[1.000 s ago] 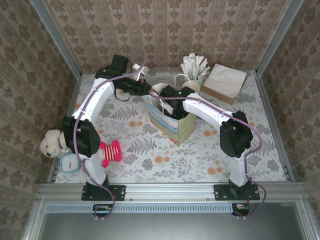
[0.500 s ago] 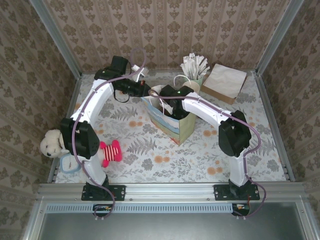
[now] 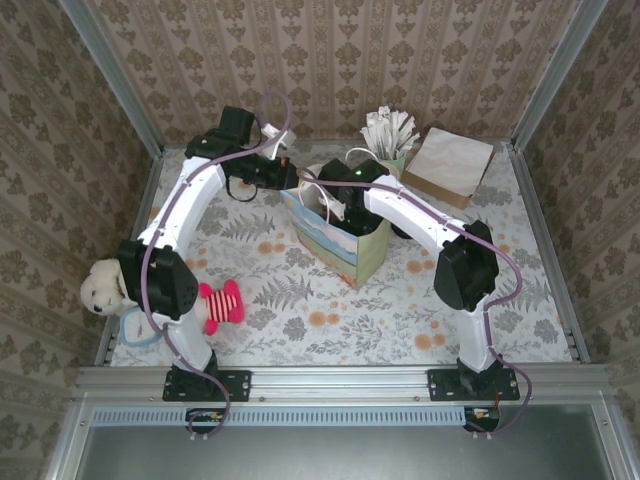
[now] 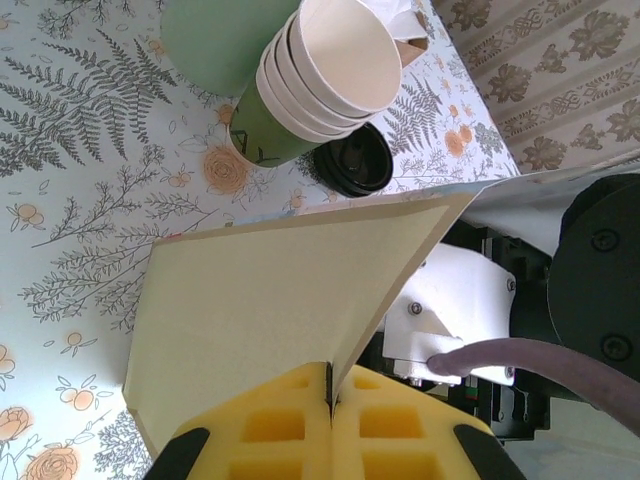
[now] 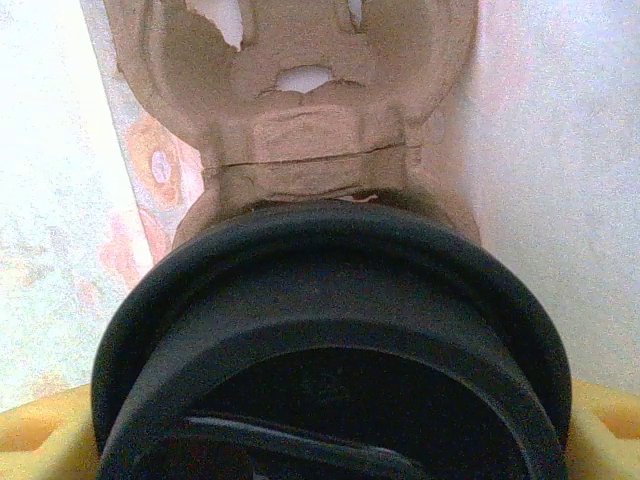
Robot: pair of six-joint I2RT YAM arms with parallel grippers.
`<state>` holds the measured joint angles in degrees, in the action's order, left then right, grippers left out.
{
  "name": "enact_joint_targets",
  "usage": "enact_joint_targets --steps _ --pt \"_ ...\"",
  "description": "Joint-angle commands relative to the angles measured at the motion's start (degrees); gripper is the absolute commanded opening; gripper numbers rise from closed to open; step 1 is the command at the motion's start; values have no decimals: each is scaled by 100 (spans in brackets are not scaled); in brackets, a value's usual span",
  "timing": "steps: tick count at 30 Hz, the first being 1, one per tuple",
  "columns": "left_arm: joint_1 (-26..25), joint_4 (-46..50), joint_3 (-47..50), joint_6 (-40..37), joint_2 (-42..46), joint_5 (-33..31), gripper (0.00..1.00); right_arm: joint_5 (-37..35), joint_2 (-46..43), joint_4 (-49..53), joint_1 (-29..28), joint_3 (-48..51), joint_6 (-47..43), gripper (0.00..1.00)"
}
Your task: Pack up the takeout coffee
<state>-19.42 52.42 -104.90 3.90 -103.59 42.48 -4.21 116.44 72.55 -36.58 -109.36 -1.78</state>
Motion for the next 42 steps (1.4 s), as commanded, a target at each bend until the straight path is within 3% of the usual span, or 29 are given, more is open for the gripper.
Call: enact_joint_targets --steps 1,32,42 --pt "26 277 -255 -58 114 -118 0 -37 164 377 48 5 -36 57" --pt "52 -137 -38 177 -87 150 0 207 415 -36 63 35 -375 56" --pt "59 -267 74 221 -18 127 0 37 295 -523 72 726 -400 56"
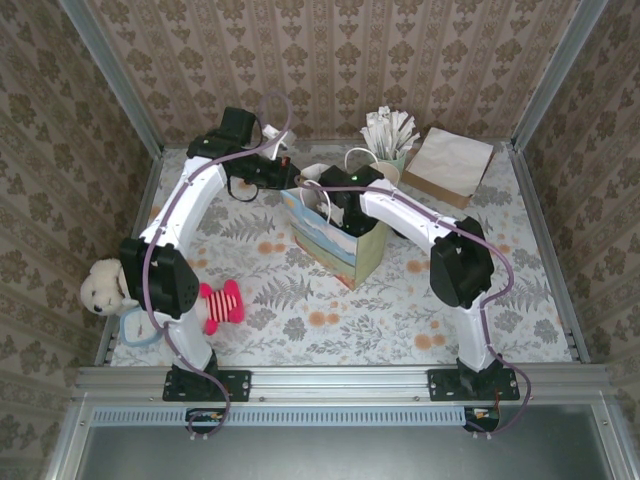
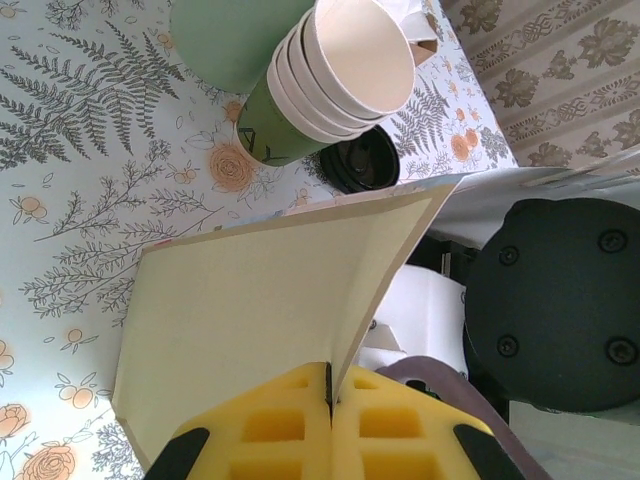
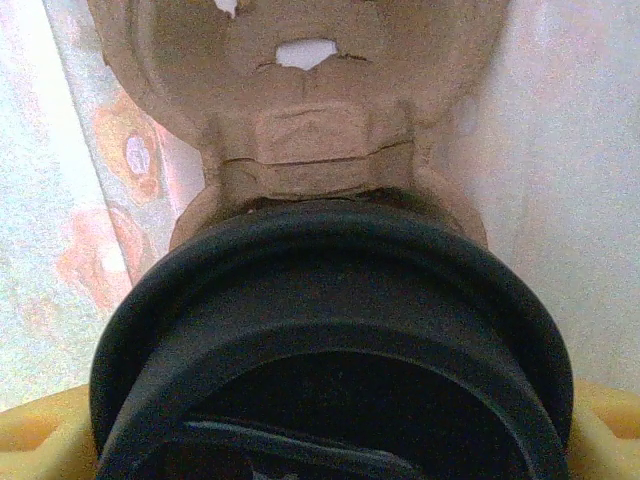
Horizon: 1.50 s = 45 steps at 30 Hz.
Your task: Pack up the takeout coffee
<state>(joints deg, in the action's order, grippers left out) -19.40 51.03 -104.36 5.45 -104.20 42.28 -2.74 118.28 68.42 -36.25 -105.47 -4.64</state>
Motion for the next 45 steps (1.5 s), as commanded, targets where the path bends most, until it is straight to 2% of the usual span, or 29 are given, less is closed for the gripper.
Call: enact_joint_targets --steps 1,22,29,36,45 --pt "59 -155 24 70 33 149 0 -117 131 -152 48 382 -131 56" --pt "24 -84 40 134 49 310 0 -337 279 -716 157 1075 -171 54" --pt "24 -61 -173 107 -150 445 0 -285 555 -596 163 1192 -121 54" --pt "0 -182 -237 141 -171 586 0 -604 920 -347 136 1086 29 54" --pt "1 -198 -123 89 -24 461 0 -735 1119 -255 136 1058 104 54"
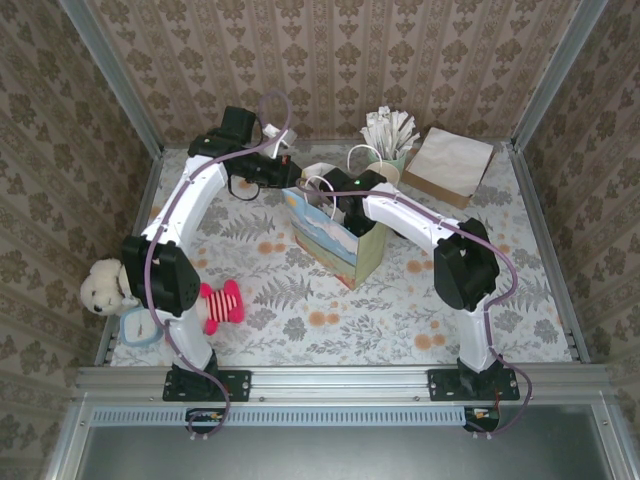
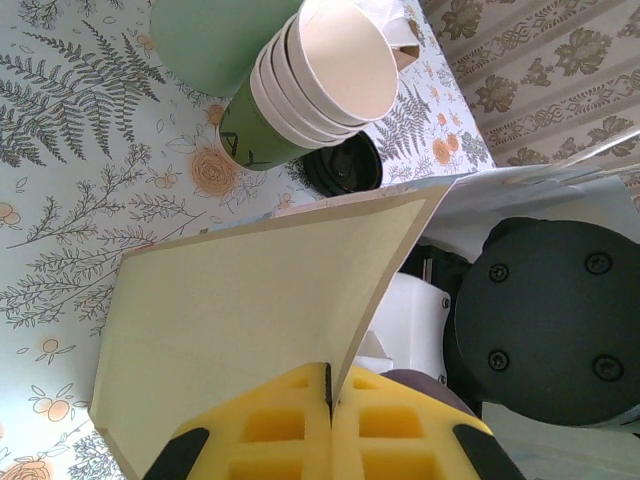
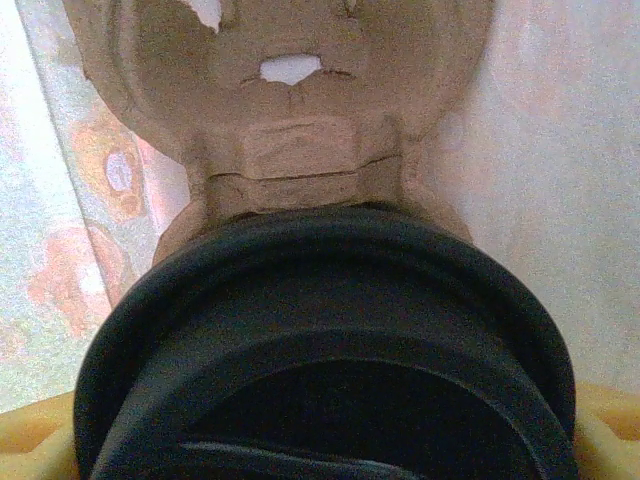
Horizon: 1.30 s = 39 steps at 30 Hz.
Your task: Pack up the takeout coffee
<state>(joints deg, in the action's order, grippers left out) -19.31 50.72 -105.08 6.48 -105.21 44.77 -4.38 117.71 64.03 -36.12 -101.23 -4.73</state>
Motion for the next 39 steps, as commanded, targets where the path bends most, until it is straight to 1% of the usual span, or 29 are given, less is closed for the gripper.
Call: enact_joint_targets --steps 1,3,6,9,11,15,22,27,39 --pt "-9 -176 -29 -15 88 194 0 -555 1169 180 115 660 113 54" --pt "-6 -190 12 -12 114 200 0 -485 1111 189 114 670 136 55" --pt "-9 -212 22 -30 156 212 0 -207 887 173 118 575 257 59" --pt "-7 -172 -45 -88 180 191 0 135 605 154 121 338 407 60" --pt "-11 -104 -163 -92 176 168 0 214 489 192 114 129 463 60" --pt "-46 -44 -337 -138 218 115 0 227 354 294 114 -216 500 64" --pt "-99 85 -544 -225 218 45 0 273 213 347 114 -408 519 65" --pt "-73 202 -626 -311 143 -86 0 298 182 323 114 -377 576 65" --pt "-61 181 -538 -270 93 -14 0 296 96 113 114 -169 589 67"
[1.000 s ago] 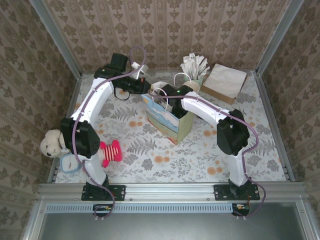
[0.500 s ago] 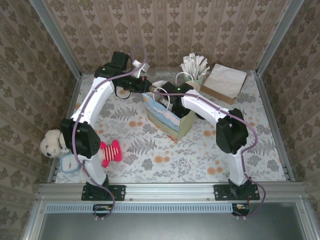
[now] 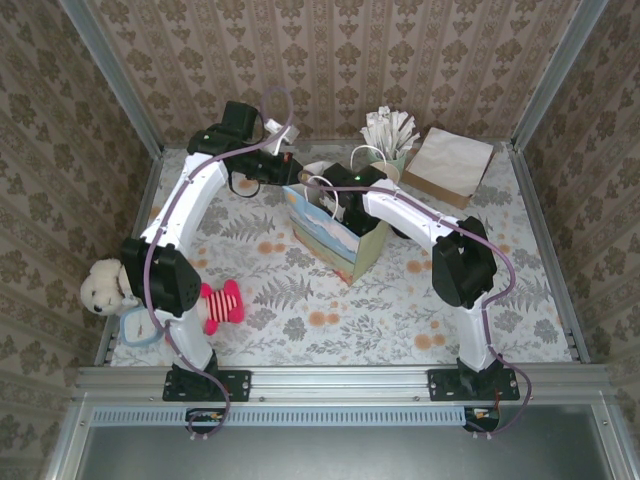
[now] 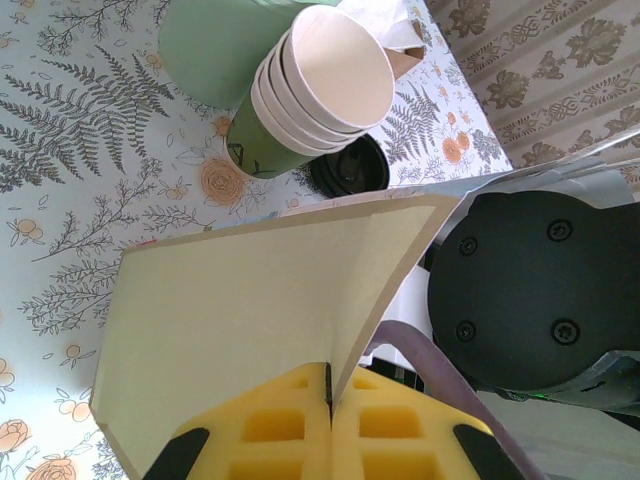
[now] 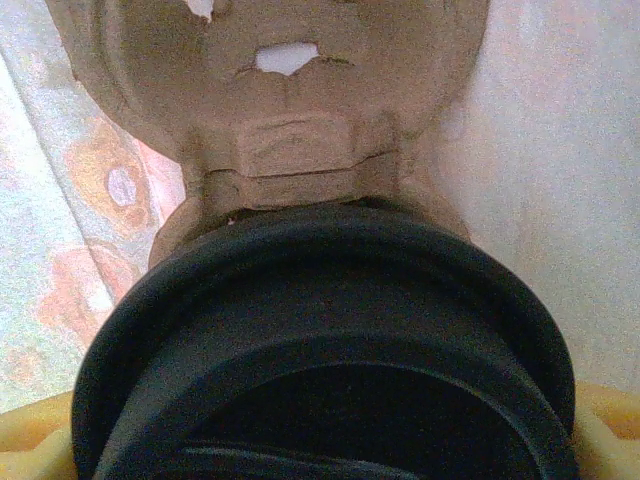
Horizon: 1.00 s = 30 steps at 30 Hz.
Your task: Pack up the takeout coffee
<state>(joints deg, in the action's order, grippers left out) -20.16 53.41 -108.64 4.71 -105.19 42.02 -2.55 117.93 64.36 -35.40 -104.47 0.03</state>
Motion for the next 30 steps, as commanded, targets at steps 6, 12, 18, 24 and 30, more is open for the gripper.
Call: enact_joint_targets --steps 6,12,18,24,30 --pt "29 -113 -183 -99 64 242 0 123 81 44 41 137 67 68" --pt "13 -2 -374 -127 -11 225 0 123 -55 -88 39 138 116 71" --pt "-29 -6 -474 -201 33 239 0 237 -298 -377 33 320 137 74" --pt "-66 1 -468 -200 33 204 0 215 -320 -441 33 325 85 85" --pt "-60 89 -460 -286 24 119 0 195 -365 -432 33 285 102 100"
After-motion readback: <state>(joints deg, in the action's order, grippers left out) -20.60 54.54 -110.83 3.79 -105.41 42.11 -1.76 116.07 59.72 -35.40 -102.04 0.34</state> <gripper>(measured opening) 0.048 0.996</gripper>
